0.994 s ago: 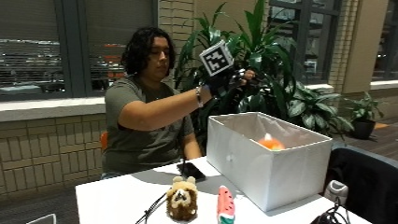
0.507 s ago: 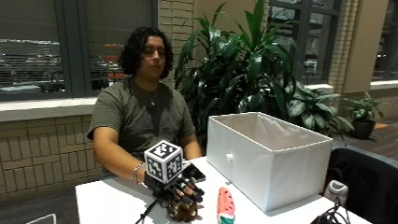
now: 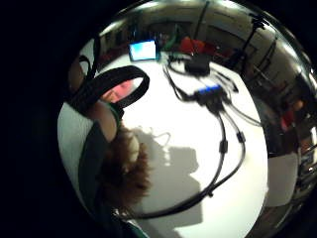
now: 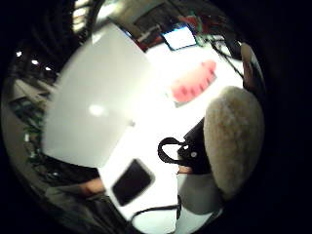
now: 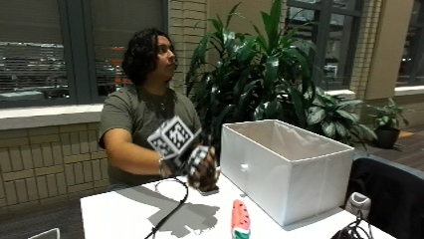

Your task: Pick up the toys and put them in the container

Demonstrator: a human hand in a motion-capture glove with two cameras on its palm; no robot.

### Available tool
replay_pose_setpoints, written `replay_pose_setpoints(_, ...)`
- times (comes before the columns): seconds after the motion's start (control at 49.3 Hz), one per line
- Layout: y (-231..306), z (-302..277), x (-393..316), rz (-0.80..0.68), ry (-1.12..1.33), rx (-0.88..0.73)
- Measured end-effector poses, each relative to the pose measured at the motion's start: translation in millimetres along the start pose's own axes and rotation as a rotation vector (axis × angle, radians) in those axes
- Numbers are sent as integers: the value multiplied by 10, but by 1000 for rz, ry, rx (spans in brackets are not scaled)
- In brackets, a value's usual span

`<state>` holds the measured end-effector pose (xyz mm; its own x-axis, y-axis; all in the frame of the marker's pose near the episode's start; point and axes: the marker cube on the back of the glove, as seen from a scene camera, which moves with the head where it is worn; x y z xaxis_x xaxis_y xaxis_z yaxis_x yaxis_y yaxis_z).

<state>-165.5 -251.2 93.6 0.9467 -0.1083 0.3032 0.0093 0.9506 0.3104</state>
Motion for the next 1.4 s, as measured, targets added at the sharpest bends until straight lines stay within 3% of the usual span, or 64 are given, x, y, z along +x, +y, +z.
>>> replay_pose_setpoints(0.243,-925,-1127,-1973,-294,-291,16)
replay_pose_setpoints(0.446,-1352,-716,-3183,-374,-214,-83)
replay_pose_setpoints(0.588,-1520,-399,-3451,-420,-183,-136)
replay_pose_setpoints(0.791,-1490,-394,-2707,-494,48,-97)
replay_pose_setpoints(0.974,-1084,-171,-1397,-265,73,-4)
replay_pose_setpoints(1.115,-1105,279,-74,-54,-82,-262)
replay_pose_setpoints(1.237,-861,807,328,-103,57,-434)
replay_pose_setpoints(1.399,-749,1325,596,-203,331,-470)
